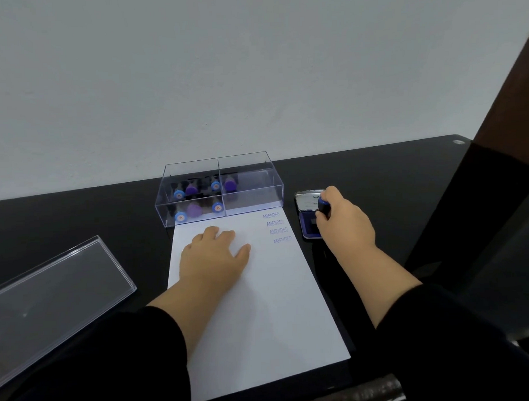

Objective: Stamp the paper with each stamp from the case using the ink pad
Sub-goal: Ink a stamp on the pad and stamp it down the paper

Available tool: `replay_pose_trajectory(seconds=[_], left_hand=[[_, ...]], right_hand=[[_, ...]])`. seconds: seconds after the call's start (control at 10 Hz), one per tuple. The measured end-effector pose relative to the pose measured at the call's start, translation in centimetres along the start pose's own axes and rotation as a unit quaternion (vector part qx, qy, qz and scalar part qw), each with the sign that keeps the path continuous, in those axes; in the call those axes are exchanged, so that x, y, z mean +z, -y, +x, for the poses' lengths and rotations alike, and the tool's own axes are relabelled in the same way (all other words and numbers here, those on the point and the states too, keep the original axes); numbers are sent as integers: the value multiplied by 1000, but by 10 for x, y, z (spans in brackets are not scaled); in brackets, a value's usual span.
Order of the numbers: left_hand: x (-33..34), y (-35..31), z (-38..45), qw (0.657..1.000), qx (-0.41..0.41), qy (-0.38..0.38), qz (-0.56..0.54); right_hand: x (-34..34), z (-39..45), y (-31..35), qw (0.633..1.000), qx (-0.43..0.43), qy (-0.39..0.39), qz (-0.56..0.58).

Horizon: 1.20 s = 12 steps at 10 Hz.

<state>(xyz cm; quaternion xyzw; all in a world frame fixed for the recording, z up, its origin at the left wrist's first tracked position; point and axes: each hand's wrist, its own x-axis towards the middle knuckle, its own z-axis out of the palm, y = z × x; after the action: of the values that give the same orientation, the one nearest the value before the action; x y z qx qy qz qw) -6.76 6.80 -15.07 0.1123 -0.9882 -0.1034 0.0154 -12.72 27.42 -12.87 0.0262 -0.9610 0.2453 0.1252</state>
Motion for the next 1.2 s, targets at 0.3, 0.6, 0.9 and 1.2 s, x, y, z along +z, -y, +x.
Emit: replay_pose_trajectory(seconds=[0.3, 0.6, 0.9, 1.2], left_hand=[[1, 4, -14, 994, 4, 102, 40], [10, 5, -17, 997, 3, 65, 36], [7, 4, -21, 998, 2, 66, 22], [7, 4, -18, 997, -2, 69, 23]], right_hand=[[1, -2, -1, 1000, -6, -3, -19], [1, -1, 2, 1000, 9, 2, -5], [-13, -15, 20, 985, -24, -23, 168], [11, -40, 23, 971, -57, -35, 232]])
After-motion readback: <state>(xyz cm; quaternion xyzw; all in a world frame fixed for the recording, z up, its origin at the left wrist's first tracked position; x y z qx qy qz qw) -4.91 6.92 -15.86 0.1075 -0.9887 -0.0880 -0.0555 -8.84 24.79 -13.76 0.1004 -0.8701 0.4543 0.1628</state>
